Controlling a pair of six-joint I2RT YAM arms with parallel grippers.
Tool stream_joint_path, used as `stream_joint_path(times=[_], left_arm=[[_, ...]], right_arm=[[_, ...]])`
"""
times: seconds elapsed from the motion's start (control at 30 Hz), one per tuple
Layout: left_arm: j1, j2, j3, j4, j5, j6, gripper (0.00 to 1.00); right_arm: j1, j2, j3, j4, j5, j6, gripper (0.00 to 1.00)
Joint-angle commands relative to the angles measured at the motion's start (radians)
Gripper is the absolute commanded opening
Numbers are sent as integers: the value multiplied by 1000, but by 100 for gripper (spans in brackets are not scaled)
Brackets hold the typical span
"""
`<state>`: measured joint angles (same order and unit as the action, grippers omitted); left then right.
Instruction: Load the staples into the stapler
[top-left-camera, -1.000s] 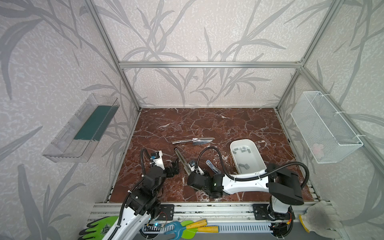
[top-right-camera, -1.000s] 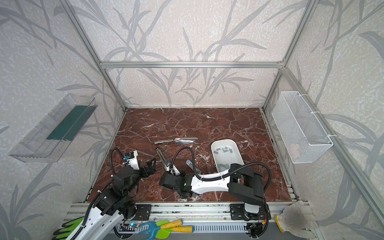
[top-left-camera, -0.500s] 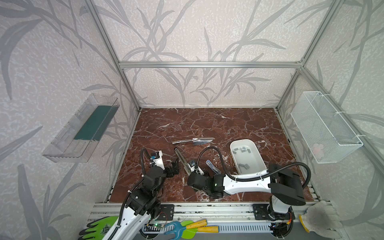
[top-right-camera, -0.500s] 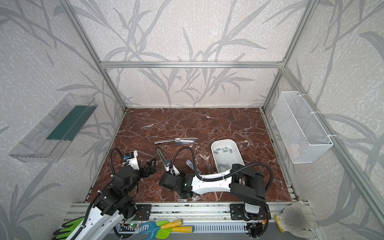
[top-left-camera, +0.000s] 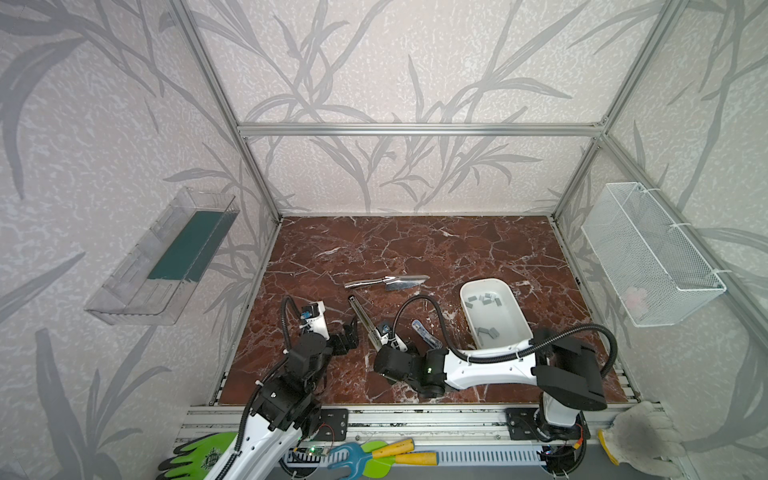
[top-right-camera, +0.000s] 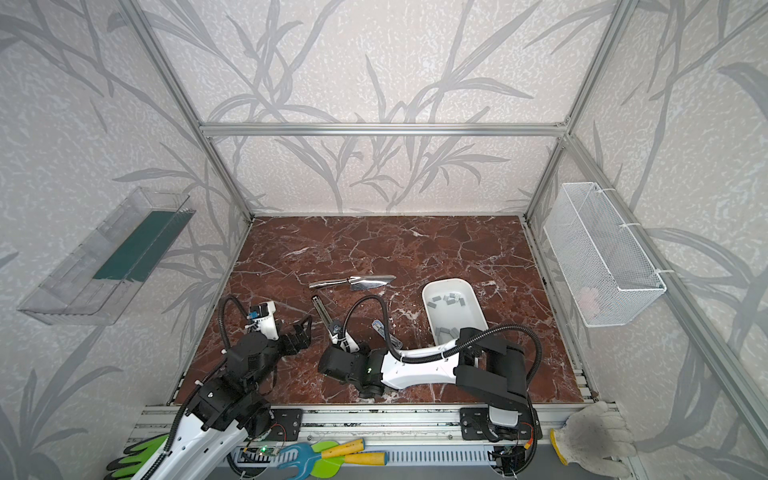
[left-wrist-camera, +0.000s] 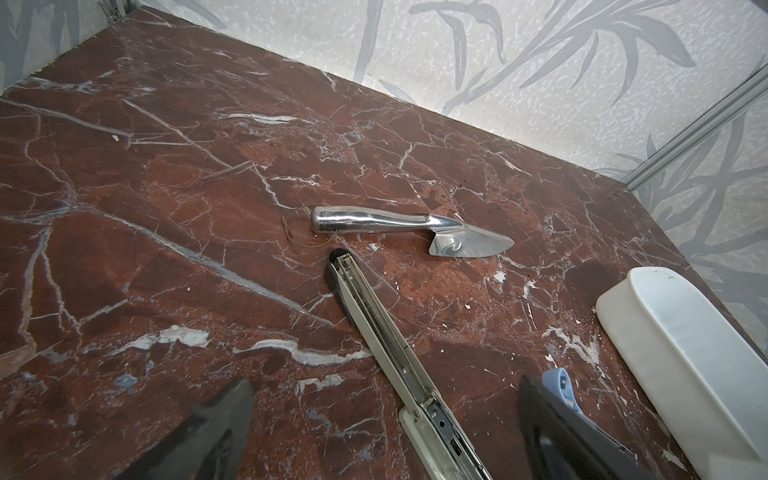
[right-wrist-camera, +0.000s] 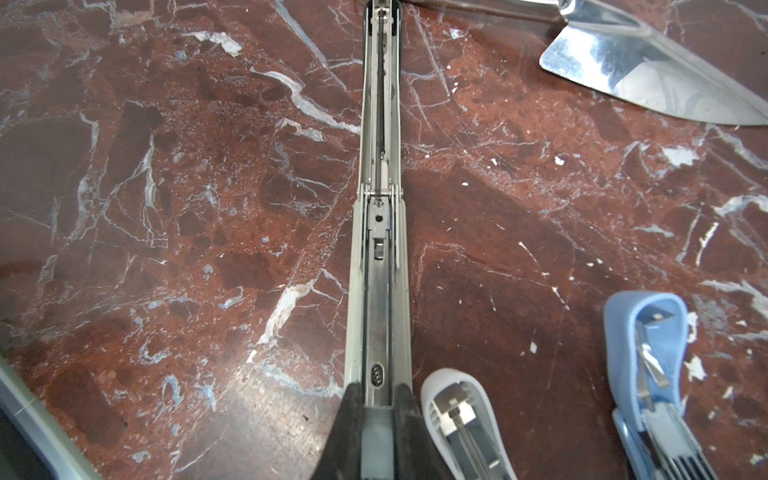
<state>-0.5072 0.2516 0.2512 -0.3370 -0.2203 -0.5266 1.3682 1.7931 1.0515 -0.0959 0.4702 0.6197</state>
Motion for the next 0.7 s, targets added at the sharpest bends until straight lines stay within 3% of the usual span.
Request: stream_joint_path(times=[0.0,0.67], left_arm=[[5,-10,-14,0,-28,-9,99],[4,-10,-14,1,-30,-8,99]], right_arm=[[6,12,-2,8,7,9,6],[5,24,-2,9,6,41,6]])
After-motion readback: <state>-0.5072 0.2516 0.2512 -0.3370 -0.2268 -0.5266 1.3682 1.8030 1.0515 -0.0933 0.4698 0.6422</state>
